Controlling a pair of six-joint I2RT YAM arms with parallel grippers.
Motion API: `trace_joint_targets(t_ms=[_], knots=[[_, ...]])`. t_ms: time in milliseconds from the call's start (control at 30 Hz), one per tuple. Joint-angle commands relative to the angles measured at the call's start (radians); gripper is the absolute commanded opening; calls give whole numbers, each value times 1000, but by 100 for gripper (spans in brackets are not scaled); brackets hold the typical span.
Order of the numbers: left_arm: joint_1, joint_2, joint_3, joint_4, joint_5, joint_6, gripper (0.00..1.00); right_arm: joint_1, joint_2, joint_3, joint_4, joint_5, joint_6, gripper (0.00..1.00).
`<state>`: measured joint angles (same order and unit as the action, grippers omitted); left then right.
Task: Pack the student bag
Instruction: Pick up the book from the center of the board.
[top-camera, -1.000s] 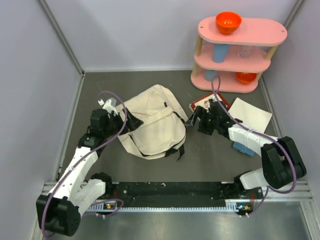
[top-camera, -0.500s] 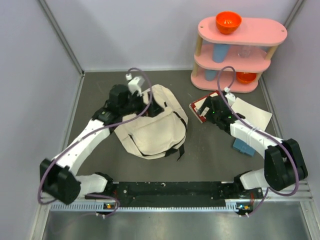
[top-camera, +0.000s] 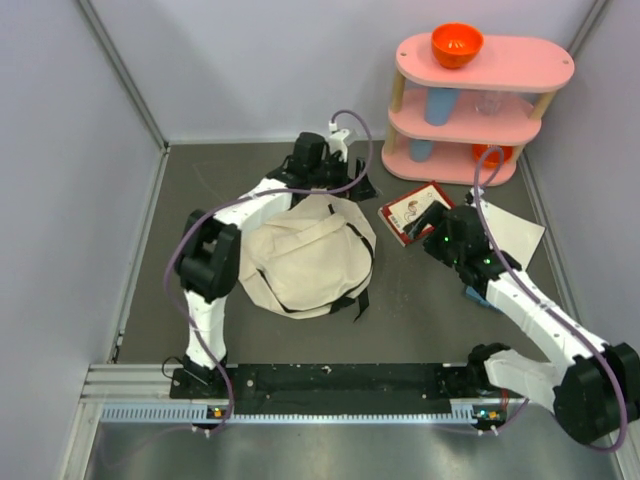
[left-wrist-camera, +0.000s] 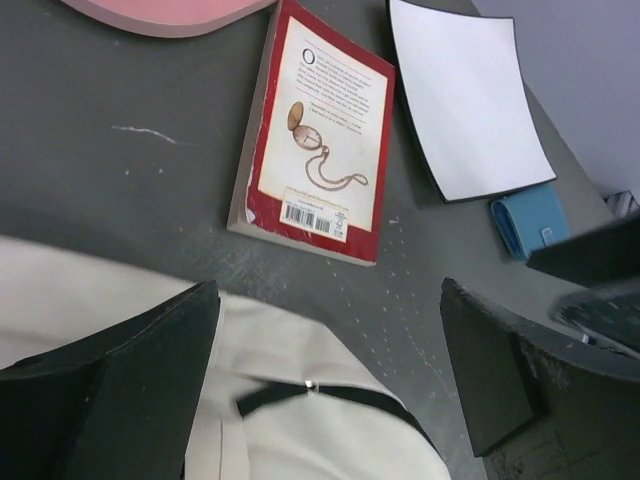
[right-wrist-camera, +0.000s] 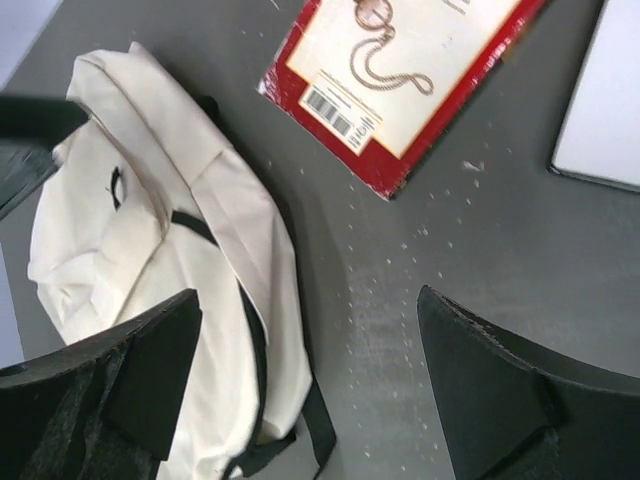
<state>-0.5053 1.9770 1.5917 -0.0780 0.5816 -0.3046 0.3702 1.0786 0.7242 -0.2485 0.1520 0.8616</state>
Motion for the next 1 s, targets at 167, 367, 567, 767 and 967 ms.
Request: trace_joint_targets(t_ms=[167,367,567,767,967], knots=[[-48,258,244,141,87,-47,92,-7,-262,-158,-18,15,56,87],[-76,411,376,130,73,-91,90,-8,-289,-178,-34,0,65,87],[-76,482,390,156,64,-159,88,-7,-227,-166,-31,6,77,89],[-76,494,387,115,44,-156,87,-8,-157,-134,-29,-26,74,90],[-76,461,347,121,-9,-117,92,-8,-118,-147,-15,-66,94,90]])
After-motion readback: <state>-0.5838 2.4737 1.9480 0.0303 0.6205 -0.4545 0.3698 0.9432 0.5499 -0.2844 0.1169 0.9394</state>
